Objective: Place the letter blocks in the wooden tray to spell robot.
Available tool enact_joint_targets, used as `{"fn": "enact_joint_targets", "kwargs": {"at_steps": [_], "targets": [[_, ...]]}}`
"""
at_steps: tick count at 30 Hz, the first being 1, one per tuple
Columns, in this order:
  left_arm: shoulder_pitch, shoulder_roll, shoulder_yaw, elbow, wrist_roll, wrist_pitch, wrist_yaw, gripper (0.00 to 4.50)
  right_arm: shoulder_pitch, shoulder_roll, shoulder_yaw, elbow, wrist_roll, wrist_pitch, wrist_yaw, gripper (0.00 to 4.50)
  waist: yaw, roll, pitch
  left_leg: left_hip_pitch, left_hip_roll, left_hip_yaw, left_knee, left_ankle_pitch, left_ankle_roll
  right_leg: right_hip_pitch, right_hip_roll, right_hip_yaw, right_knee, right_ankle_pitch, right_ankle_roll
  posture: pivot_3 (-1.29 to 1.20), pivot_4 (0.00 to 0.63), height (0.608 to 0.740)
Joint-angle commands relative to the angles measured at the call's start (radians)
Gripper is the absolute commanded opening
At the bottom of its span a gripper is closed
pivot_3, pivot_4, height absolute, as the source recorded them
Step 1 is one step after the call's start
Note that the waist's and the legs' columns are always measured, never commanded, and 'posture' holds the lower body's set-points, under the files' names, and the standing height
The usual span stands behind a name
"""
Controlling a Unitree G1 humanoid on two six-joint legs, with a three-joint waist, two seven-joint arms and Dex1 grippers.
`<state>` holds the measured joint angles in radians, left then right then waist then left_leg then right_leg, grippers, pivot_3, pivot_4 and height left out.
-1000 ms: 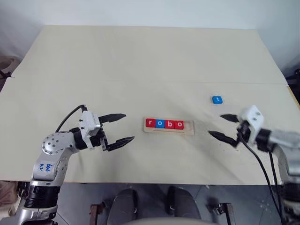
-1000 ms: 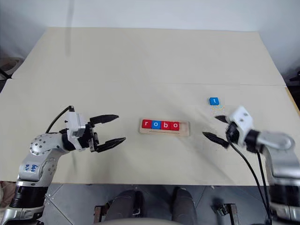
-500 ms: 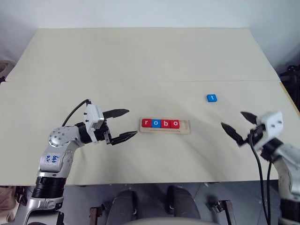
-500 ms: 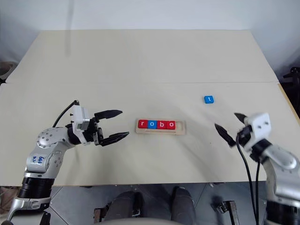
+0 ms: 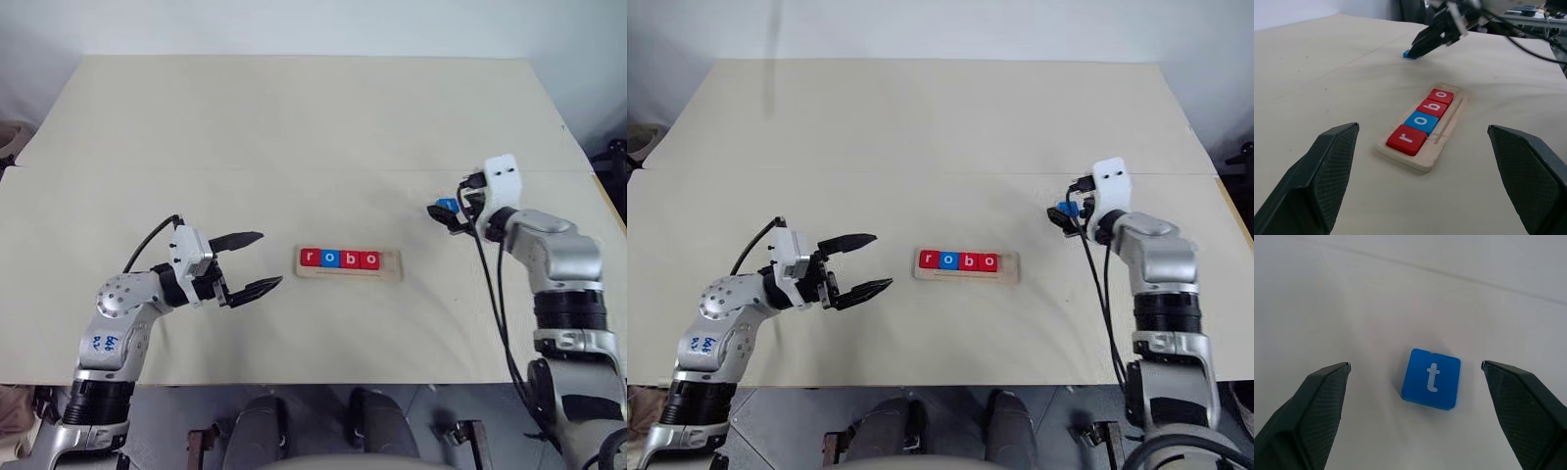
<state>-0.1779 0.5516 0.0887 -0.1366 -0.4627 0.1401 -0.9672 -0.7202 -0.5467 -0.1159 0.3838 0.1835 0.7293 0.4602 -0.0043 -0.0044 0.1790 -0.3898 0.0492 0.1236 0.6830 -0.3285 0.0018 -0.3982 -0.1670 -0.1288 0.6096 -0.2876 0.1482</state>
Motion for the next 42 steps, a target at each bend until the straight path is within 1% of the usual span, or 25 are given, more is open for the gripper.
{"fn": "enact_joint_targets", "kwargs": {"at_steps": [1, 3, 6, 7, 9, 11, 14, 16, 20, 24, 26, 27, 28, 30, 32, 33, 35, 37, 38, 40, 42], "targets": [[0.023, 0.004, 0.018, -0.061, -0.007, -0.009, 0.017, 4.50, -0.045, 0.016, -0.016, 0.065, -0.026, -0.005, -0.072, 4.10, -0.001, 0.000, 0.000, 0.000, 0.000, 0.000, 0.000, 0.000, 0.000, 0.000, 0.000, 0.000, 0.000, 0.000, 0.000, 0.00, 0.150, 0.740], [0.025, 0.005, 0.020, -0.066, -0.008, -0.008, 0.021, 4.50, -0.047, 0.024, -0.016, 0.063, -0.026, -0.001, -0.085, 3.59, -0.001, 0.000, 0.000, 0.000, 0.000, 0.000, 0.000, 0.000, 0.000, 0.000, 0.000, 0.000, 0.001, 0.000, 0.000, 0.00, 0.150, 0.740], [0.025, 0.008, 0.021, -0.068, -0.009, -0.008, 0.025, 4.50, -0.035, 0.027, -0.019, 0.018, -0.013, 0.038, -0.091, 2.48, -0.001, 0.000, 0.000, 0.000, 0.000, 0.000, 0.000, 0.000, 0.000, 0.000, 0.000, 0.000, 0.001, 0.000, 0.000, 0.00, 0.150, 0.740], [0.025, 0.008, 0.021, -0.067, -0.009, -0.009, 0.024, 4.50, -0.032, 0.028, -0.022, 0.007, -0.009, 0.045, -0.090, 2.21, -0.001, 0.000, 0.000, 0.000, 0.000, 0.000, 0.000, 0.000, 0.000, 0.000, 0.000, 0.000, 0.001, 0.000, 0.000, 0.00, 0.150, 0.740], [0.019, 0.007, 0.017, -0.056, -0.008, -0.012, 0.019, 4.50, -0.009, 0.023, -0.036, -0.064, 0.005, 0.090, -0.093, 1.52, 0.000, 0.000, 0.000, 0.000, 0.000, 0.000, 0.000, 0.000, 0.000, 0.000, 0.000, 0.000, 0.001, 0.000, 0.000, 0.00, 0.150, 0.740], [0.011, 0.006, 0.013, -0.046, -0.008, -0.013, 0.013, 4.50, 0.022, 0.018, -0.052, -0.144, 0.019, 0.142, -0.098, 1.47, 0.000, 0.000, 0.000, 0.000, 0.000, 0.000, 0.000, 0.000, 0.000, 0.000, 0.000, 0.000, 0.000, 0.000, 0.000, 0.00, 0.150, 0.740], [-0.009, 0.000, 0.001, -0.021, -0.008, -0.014, 0.000, 4.50, 0.103, 0.013, -0.088, -0.323, 0.050, 0.258, -0.112, 1.47, 0.003, 0.000, 0.000, 0.000, 0.000, 0.000, 0.000, 0.000, 0.000, 0.000, 0.000, 0.000, 0.000, 0.000, 0.000, 0.00, 0.150, 0.740], [-0.029, -0.004, -0.010, 0.001, -0.007, -0.015, -0.014, 4.50, 0.188, 0.024, -0.127, -0.489, 0.079, 0.365, -0.130, 1.47, 0.003, 0.000, 0.000, 0.000, 0.000, 0.000, 0.000, 0.000, 0.000, 0.000, 0.000, 0.000, 0.000, 0.000, 0.000, 0.00, 0.150, 0.740], [-0.057, -0.009, -0.026, 0.037, -0.004, -0.018, -0.041, 4.50, 0.324, 0.071, -0.188, -0.731, 0.119, 0.519, -0.167, 1.47, 0.002, 0.000, 0.000, -0.001, 0.000, -0.001, 0.000, 0.000, 0.000, 0.000, 0.000, -0.001, 0.000, 0.000, 0.000, 0.00, 0.150, 0.740], [-0.077, -0.011, -0.036, 0.067, -0.002, -0.025, -0.063, 4.50, 0.424, 0.139, -0.214, -0.892, 0.158, 0.613, -0.185, 1.47, -0.002, 0.000, 0.000, 0.000, 0.000, -0.001, -0.001, 0.000, 0.000, -0.001, 0.000, 0.000, 0.000, 0.000, 0.000, 0.00, 0.150, 0.740], [-0.085, -0.011, -0.037, 0.077, -0.003, -0.027, -0.071, 4.50, 0.448, 0.165, -0.222, -0.931, 0.173, 0.648, -0.186, 2.21, -0.002, 0.000, 0.000, -0.001, 0.000, -0.001, -0.001, 0.000, 0.000, -0.002, 0.000, 0.000, 0.001, 0.000, 0.000, 0.00, 0.150, 0.740], [-0.089, -0.010, -0.037, 0.080, -0.003, -0.028, -0.073, 4.50, 0.452, 0.162, -0.215, -0.943, 0.187, 0.664, -0.171, 2.45, -0.001, 0.000, 0.000, -0.001, 0.000, -0.001, -0.001, 0.000, 0.000, -0.002, 0.000, 0.000, 0.000, 0.000, 0.000, 0.00, 0.150, 0.740], [-0.091, -0.010, -0.036, 0.084, -0.002, -0.029, -0.075, 4.50, 0.452, 0.153, -0.206, -0.947, 0.195, 0.673, -0.162, 2.78, -0.001, 0.000, 0.000, -0.001, 0.000, -0.001, -0.001, 0.000, 0.000, -0.002, 0.000, 0.000, 0.000, 0.000, 0.000, 0.00, 0.150, 0.740], [-0.092, -0.010, -0.034, 0.086, 0.000, -0.031, -0.076, 4.50, 0.434, 0.102, -0.186, -0.927, 0.200, 0.655, -0.133, 3.45, -0.001, 0.000, 0.000, -0.001, 0.000, -0.001, -0.001, 0.000, 0.000, -0.002, 0.000, 0.000, 0.000, 0.000, 0.000, 0.00, 0.150, 0.740], [-0.087, -0.007, -0.030, 0.085, 0.001, -0.034, -0.077, 4.50, 0.414, 0.006, -0.157, -0.881, 0.210, 0.592, -0.058, 4.19, -0.001, 0.000, 0.000, -0.001, 0.000, -0.001, -0.001, 0.000, 0.001, -0.002, 0.000, 0.001, 0.000, 0.000, 0.000, 0.00, 0.150, 0.740], [-0.085, -0.006, -0.029, 0.084, 0.001, -0.036, -0.077, 4.50, 0.409, -0.033, -0.145, -0.862, 0.216, 0.563, -0.025, 4.46, -0.001, 0.000, 0.000, -0.001, 0.000, -0.001, -0.001, 0.000, 0.001, -0.002, 0.000, 0.001, 0.000, 0.000, 0.000, 0.00, 0.150, 0.740], [-0.070, 0.000, -0.024, 0.076, 0.001, -0.038, -0.078, 4.50, 0.403, -0.178, -0.090, -0.789, 0.230, 0.443, 0.141, 4.46, 0.000, 0.000, 0.000, -0.001, 0.000, 0.000, -0.001, -0.001, 0.001, -0.002, 0.000, 0.001, 0.000, 0.000, 0.000, 0.00, 0.150, 0.740], [-0.061, 0.004, -0.022, 0.068, -0.002, -0.038, -0.079, 4.50, 0.386, -0.276, -0.047, -0.703, 0.224, 0.297, 0.279, 4.46, 0.000, 0.000, 0.000, -0.001, 0.000, 0.000, -0.001, -0.001, 0.001, -0.002, 0.000, 0.001, -0.001, 0.000, 0.000, 0.00, 0.150, 0.740], [-0.059, 0.006, -0.023, 0.066, -0.003, -0.038, -0.081, 4.50, 0.378, -0.307, -0.025, -0.667, 0.213, 0.233, 0.325, 4.46, 0.000, 0.000, 0.000, -0.001, 0.000, 0.000, -0.002, -0.001, 0.001, -0.002, 0.000, 0.000, -0.001, 0.000, 0.000, 0.00, 0.150, 0.740], [-0.058, 0.010, -0.022, 0.061, -0.007, -0.039, -0.087, 4.50, 0.366, -0.392, 0.058, -0.575, 0.160, 0.007, 0.501, 4.46, 0.000, 0.000, 0.000, -0.001, 0.000, 0.000, -0.001, -0.001, 0.001, -0.002, 0.000, 0.001, -0.001, 0.000, 0.000, 0.00, 0.150, 0.740], [-0.062, 0.013, -0.023, 0.060, -0.008, -0.041, -0.095, 4.50, 0.348, -0.446, 0.124, -0.476, 0.112, -0.205, 0.653, 4.46, -0.001, 0.000, 0.000, -0.001, 0.000, 0.000, -0.001, -0.001, 0.001, -0.002, 0.000, 0.001, -0.001, 0.000, 0.000, 0.00, 0.150, 0.740]]}}
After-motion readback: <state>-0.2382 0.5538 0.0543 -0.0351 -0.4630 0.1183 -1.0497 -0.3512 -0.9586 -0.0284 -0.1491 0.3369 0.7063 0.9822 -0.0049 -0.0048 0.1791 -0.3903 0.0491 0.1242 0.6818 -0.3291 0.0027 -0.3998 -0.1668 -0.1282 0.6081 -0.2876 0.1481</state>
